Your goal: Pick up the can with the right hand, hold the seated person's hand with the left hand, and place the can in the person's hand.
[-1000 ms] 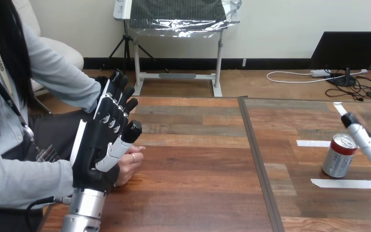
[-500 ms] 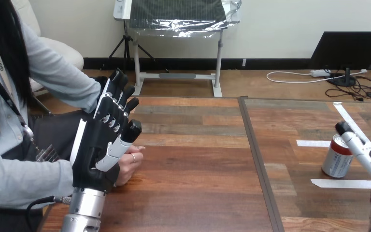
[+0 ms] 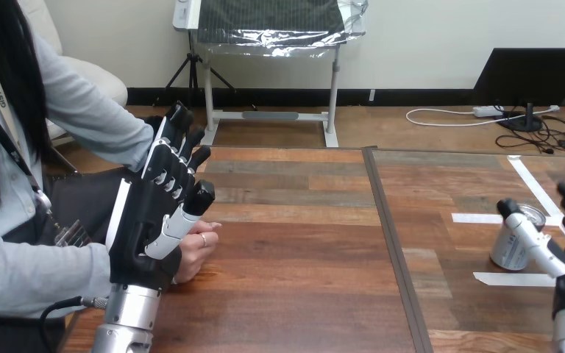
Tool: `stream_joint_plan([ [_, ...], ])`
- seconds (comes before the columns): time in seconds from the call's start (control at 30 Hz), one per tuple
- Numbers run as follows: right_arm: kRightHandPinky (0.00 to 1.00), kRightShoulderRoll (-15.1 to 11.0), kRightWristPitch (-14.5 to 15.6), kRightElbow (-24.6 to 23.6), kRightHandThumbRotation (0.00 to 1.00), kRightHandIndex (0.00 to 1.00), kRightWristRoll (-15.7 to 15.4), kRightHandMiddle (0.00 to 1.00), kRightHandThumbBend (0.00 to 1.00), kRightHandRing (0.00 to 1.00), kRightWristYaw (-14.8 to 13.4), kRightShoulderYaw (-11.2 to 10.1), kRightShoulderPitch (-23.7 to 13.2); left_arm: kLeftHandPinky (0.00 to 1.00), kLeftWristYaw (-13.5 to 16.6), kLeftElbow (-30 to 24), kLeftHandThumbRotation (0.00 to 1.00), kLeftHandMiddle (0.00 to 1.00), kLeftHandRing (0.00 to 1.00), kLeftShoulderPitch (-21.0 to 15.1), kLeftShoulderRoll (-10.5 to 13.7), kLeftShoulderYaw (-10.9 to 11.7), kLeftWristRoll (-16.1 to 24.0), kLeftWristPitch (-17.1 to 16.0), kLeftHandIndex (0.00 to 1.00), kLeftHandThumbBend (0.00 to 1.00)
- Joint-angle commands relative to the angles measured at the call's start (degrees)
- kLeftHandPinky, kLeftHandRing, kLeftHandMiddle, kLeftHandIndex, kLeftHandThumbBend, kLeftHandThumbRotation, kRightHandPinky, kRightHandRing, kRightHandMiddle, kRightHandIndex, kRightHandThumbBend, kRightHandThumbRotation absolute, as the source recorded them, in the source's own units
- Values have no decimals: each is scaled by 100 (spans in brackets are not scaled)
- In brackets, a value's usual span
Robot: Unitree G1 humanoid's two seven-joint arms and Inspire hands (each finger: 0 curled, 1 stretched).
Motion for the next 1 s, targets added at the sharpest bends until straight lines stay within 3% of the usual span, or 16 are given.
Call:
stream_joint_plan([
  [0.0,96,13,27,-3,48,97,-14,93,100,96,2,63,-210,92,14,-292,58,98,96,-320,69,-48,60,-84,97,100],
  [0.33,97,52,190,89,47,98,48,94,100,97,91,51,-204,92,35,-290,59,97,95,-313,77,-54,80,-118,97,100],
  [0.73,96,22,344,200,49,98,-191,93,100,96,-136,206,-176,92,4,-304,60,98,96,-308,65,-58,56,-127,97,100],
  [0.97,95,41,419,248,48,98,-158,93,100,96,-93,211,-169,92,11,-325,60,98,96,-289,74,-65,74,-123,97,100],
])
